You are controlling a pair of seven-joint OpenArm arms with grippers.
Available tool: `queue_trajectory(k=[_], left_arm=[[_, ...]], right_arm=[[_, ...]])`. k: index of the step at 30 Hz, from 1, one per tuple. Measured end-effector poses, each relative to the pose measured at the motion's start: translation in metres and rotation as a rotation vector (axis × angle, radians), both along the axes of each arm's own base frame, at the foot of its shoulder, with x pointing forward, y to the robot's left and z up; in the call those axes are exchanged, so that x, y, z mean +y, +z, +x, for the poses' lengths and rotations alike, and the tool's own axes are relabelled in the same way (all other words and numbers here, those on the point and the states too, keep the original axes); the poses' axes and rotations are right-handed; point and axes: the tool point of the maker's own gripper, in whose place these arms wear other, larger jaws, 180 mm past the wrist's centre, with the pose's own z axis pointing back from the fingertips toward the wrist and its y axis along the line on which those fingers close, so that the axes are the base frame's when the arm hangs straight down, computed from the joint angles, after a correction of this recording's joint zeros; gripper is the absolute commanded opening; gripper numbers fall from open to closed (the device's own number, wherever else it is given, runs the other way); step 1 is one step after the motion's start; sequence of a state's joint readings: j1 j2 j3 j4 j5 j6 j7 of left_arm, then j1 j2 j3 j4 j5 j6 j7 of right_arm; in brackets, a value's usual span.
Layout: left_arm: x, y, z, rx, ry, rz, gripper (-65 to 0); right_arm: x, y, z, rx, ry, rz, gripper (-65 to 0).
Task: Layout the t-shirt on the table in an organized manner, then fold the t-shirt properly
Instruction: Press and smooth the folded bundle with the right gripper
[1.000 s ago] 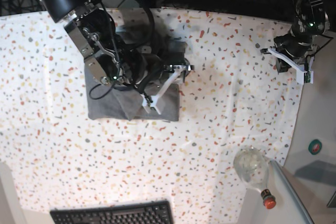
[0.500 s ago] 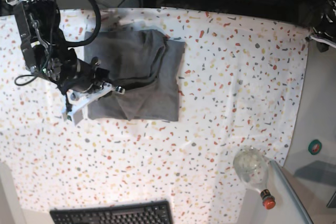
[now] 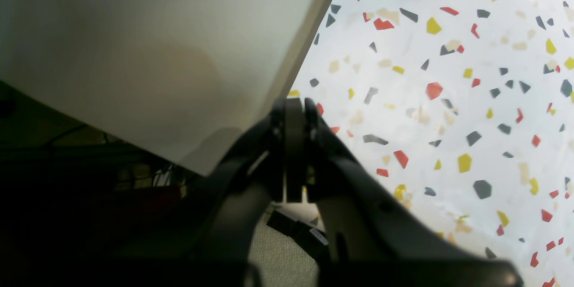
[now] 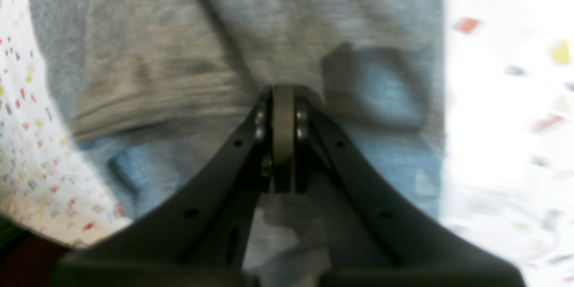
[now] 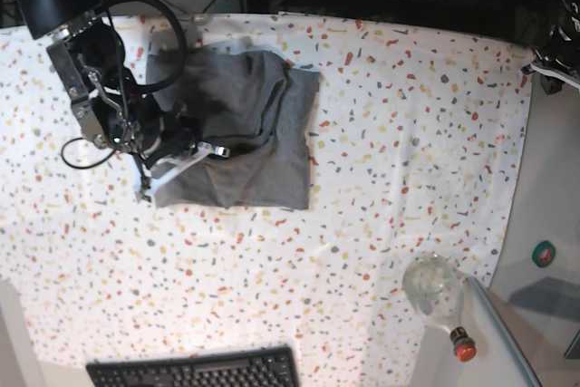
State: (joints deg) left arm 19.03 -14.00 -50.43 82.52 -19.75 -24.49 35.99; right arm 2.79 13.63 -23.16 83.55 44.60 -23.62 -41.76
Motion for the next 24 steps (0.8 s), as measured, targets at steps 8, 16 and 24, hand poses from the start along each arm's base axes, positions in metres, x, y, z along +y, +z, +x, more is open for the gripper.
queue_trajectory(k=[8, 16, 24], left_arm=[[-0.003, -0.001, 0.003, -0.003, -0.008, -0.004, -65.0], [-0.048, -0.021, 0.022, 0.035, -0.145, -0.057, -65.0], [-0.141, -0.028, 0.051, 0.009, -0.351, -0.140, -65.0]], right_arm=[[0.066, 0.021, 0.043, -0.036, 0.019, 0.101, -65.0], [0.086, 0.052, 0.063, -0.114, 0.128, 0.131, -65.0], [0.055, 0.076, -0.014, -0.099, 0.236, 0.110, -65.0]])
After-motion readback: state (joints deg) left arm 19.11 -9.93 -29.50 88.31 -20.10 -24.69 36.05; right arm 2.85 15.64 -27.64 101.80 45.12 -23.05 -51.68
